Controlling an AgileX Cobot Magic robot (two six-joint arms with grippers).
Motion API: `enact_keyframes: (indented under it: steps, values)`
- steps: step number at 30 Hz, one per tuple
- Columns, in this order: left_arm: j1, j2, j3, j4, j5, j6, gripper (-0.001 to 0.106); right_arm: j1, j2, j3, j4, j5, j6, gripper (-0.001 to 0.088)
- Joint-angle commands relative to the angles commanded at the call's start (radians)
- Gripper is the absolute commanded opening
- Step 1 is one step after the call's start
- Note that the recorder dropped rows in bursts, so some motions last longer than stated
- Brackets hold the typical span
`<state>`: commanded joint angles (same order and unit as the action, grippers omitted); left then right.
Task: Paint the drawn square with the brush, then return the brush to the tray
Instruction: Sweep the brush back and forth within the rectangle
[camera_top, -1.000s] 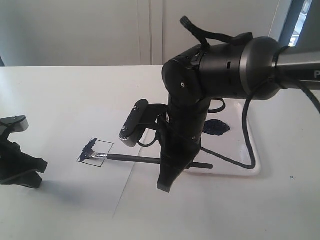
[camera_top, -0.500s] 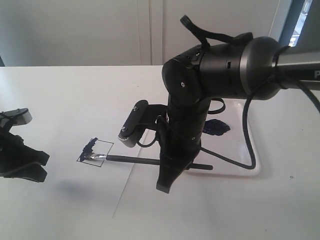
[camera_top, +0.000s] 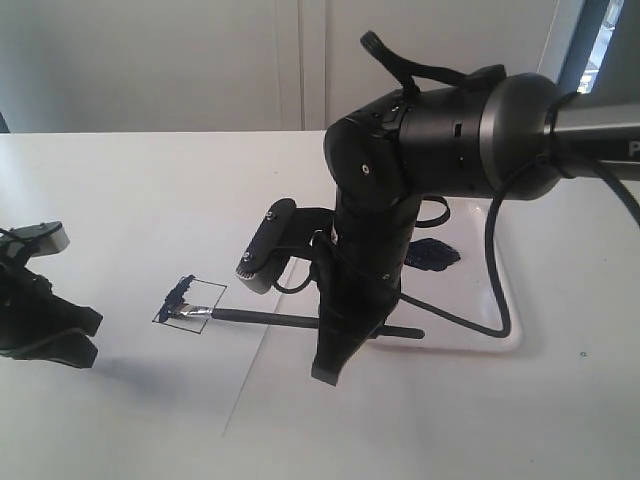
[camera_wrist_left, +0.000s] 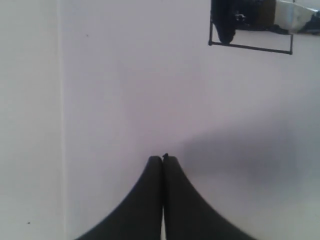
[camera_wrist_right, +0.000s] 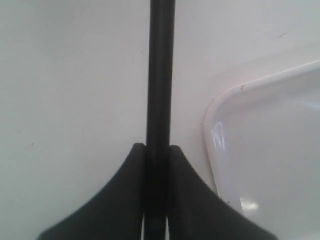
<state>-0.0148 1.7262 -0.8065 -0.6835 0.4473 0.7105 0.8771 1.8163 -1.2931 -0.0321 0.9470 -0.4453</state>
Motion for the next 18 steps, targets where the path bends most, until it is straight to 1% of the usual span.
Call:
enact_keyframes:
  steps: [9, 16, 18]
  values:
    - [0.0, 0.004, 0.002, 0.019, -0.078, 0.0, 0.0, 0.0, 0.0, 0.0, -0.002, -0.011, 0.0, 0.0]
    - [0.0, 0.078, 0.002, 0.019, -0.076, 0.0, 0.0, 0.0, 0.0, 0.0, -0.002, -0.006, 0.003, 0.0]
    - [0.0, 0.079, 0.002, 0.019, -0.082, -0.002, 0.0, 0.0, 0.0, 0.0, -0.002, -0.006, 0.013, 0.0]
